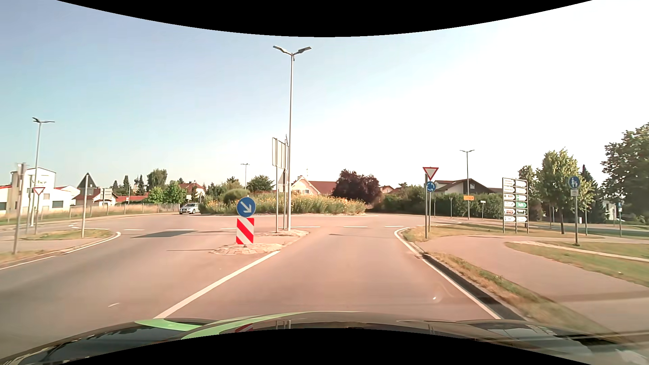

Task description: Follow the waypoints while adhering to traffic rules and regulations

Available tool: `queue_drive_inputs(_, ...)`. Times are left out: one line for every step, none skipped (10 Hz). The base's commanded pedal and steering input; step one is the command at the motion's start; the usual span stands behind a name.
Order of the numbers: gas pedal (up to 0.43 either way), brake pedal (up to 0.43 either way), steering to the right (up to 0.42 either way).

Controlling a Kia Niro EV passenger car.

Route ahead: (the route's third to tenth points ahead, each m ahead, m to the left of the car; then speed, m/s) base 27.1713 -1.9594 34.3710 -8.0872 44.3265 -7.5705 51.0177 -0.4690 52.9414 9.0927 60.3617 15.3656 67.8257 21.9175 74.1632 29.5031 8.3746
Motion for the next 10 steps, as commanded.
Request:
queue_drive_inputs(0.0,0.165,0.051)
queue_drive_inputs(0.0,0.207,0.047)
queue_drive_inputs(0.0,0.238,0.045)
queue_drive_inputs(0.0,0.256,0.044)
queue_drive_inputs(0.0,0.262,0.043)
queue_drive_inputs(0.0,0.268,0.043)
queue_drive_inputs(0.0,0.274,0.044)
queue_drive_inputs(0.0,0.28,0.047)
queue_drive_inputs(0.0,0.28,0.048)
queue_drive_inputs(0.0,0.287,0.049)
